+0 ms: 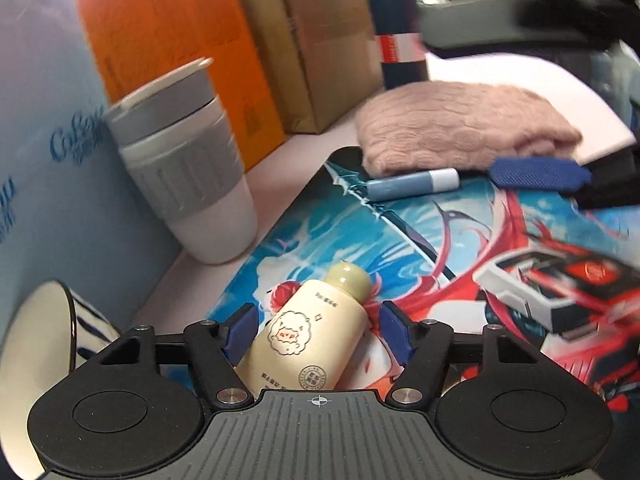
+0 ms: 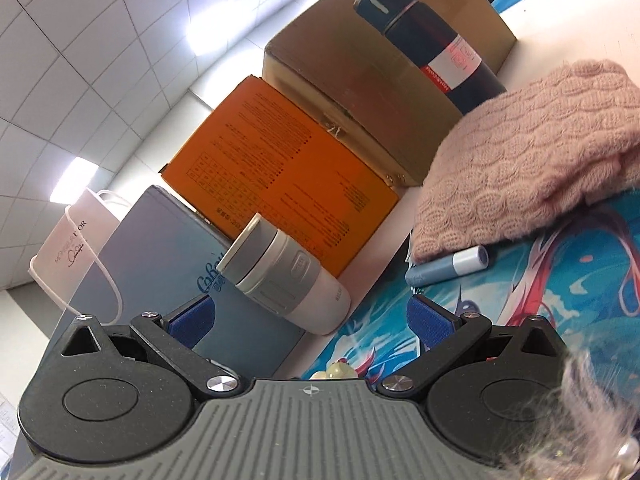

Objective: Organize rigid objects
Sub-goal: 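Close the left tool on the cream bottle and lift it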

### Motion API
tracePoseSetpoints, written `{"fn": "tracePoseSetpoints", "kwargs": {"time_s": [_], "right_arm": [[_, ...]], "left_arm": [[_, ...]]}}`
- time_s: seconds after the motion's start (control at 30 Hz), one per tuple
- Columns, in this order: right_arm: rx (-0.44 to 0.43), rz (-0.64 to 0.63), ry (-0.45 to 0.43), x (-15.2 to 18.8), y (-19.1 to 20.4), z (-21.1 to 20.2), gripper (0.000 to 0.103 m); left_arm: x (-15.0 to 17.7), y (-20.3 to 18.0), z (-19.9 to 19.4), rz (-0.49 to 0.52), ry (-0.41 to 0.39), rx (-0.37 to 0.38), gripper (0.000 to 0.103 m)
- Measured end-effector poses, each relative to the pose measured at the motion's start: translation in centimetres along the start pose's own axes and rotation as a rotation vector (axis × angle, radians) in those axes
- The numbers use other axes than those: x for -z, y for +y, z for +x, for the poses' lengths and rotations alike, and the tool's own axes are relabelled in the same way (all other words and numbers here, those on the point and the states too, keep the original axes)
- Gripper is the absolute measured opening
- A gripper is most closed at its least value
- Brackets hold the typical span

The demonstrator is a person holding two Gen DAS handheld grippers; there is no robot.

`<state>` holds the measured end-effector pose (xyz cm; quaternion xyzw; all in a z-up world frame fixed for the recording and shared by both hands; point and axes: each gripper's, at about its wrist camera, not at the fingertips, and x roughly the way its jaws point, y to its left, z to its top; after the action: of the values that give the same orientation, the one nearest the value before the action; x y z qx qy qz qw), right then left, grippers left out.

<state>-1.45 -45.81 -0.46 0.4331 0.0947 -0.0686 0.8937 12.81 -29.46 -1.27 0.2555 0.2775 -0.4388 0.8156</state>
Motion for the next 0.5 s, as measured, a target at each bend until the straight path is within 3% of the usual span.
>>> {"fn": "tracePoseSetpoints", "kwargs": {"time_s": [0.23, 0.3, 0.37, 0.5], "right_arm": [[-0.005, 0.003, 0.021, 0.2, 0.1, 0.3, 0.103], [-0.001, 0.004, 0.024, 0.2, 0.1, 0.4, 0.103], [0.001, 0.002, 0.027, 0.3, 0.1, 0.4, 0.103], [0.008, 0.006, 0.032, 0.3, 0.0, 0.5, 0.103]], "left_arm": [[-0.1, 0.8, 0.2, -0.104, -0.002, 0.055, 0.059], [0.0, 0.9, -0.1, -0.137, -0.018, 0.082, 0.047], [0.2, 1.6, -0.4, -0.218, -0.038, 0.104, 0.041], [0.8, 2.4, -0.8, -0.297, -0.042, 0.108, 0.040]]}}
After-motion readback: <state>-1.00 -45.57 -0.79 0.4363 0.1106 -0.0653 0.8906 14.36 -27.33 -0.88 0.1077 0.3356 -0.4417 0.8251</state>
